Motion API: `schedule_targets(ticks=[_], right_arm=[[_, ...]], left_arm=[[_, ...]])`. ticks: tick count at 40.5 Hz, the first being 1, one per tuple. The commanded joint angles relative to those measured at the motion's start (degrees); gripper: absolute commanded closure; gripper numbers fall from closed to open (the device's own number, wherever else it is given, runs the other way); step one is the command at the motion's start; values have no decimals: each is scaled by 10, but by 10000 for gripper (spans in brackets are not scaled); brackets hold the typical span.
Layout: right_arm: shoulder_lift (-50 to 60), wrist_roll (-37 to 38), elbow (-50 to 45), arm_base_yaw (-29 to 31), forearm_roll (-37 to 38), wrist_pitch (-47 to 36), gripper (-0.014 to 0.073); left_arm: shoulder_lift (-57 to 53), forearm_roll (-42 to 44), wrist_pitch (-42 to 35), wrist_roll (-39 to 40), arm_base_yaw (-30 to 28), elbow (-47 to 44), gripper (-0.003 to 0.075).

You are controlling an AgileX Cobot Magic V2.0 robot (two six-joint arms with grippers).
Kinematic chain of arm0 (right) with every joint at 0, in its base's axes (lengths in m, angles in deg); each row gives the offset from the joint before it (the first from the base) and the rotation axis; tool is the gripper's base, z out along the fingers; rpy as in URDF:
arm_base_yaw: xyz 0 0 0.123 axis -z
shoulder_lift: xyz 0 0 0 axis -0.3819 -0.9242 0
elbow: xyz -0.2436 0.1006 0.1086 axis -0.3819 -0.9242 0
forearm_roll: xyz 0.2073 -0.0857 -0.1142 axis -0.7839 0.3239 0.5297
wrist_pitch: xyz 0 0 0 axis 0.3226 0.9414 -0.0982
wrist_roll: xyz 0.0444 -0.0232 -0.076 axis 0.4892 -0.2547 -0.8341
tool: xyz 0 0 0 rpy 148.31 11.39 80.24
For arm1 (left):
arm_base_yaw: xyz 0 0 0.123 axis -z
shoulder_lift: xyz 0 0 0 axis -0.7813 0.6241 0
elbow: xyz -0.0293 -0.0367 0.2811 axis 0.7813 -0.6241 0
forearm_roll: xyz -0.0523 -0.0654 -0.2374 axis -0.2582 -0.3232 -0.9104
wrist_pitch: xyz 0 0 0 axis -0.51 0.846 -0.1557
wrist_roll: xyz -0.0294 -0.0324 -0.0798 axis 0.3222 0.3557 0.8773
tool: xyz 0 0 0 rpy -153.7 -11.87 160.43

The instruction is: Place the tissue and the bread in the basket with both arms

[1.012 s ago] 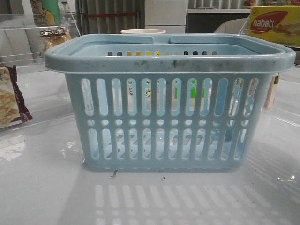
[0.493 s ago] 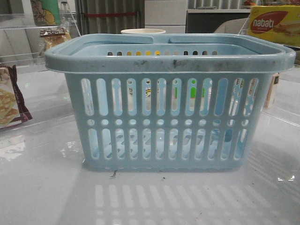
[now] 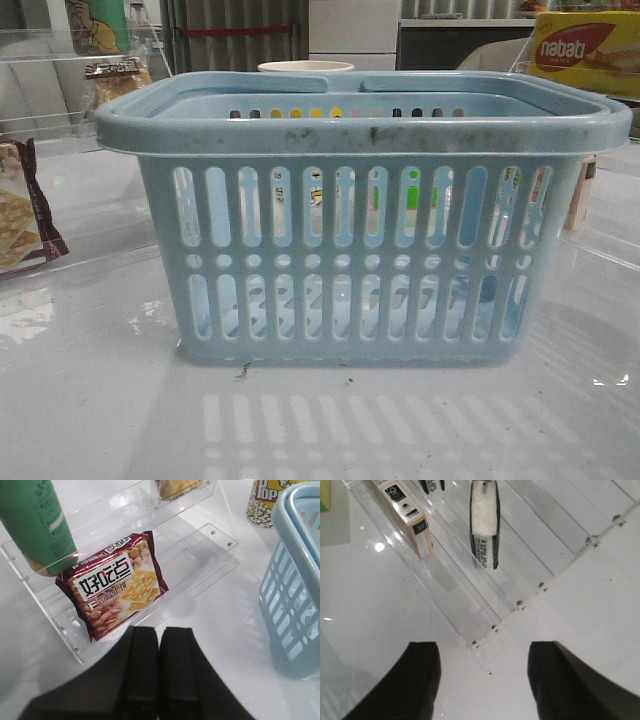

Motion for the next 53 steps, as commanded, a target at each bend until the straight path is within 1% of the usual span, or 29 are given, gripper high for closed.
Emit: schedule_targets(ticks=[1, 11, 22, 24, 28, 31, 34, 40, 44, 49, 53], right_arm=[[-34, -2, 65, 4, 0, -13, 94], [-140, -2, 163, 4, -10, -14, 94], [-215, -2, 217, 4, -10, -38, 103], [-221, -2, 221, 4, -10, -39, 129], [-222, -2, 224, 4, -10, -40, 269], [-218, -2, 225, 4, -10, -41, 355], [-208, -2, 225, 4, -10, -37, 403], [-165, -2, 225, -1, -18, -15, 411], [-118, -2, 225, -24, -21, 6, 411], [-64, -2, 225, -78, -21, 24, 411], [-32, -2, 225, -137, -25, 35, 411]], left_arm=[[-2, -6, -41, 2, 0, 19, 629], [-2, -6, -41, 2, 0, 19, 629], [-2, -6, -41, 2, 0, 19, 629], [-2, -6, -41, 2, 0, 19, 629], [-2, -6, -41, 2, 0, 19, 629], [-2, -6, -41, 2, 0, 19, 629], [-2, -6, -41, 2, 0, 19, 629], [-2, -6, -41, 2, 0, 19, 629], [-2, -6, -41, 2, 0, 19, 629], [-2, -6, -41, 2, 0, 19, 629], [-2, -6, -41, 2, 0, 19, 629]])
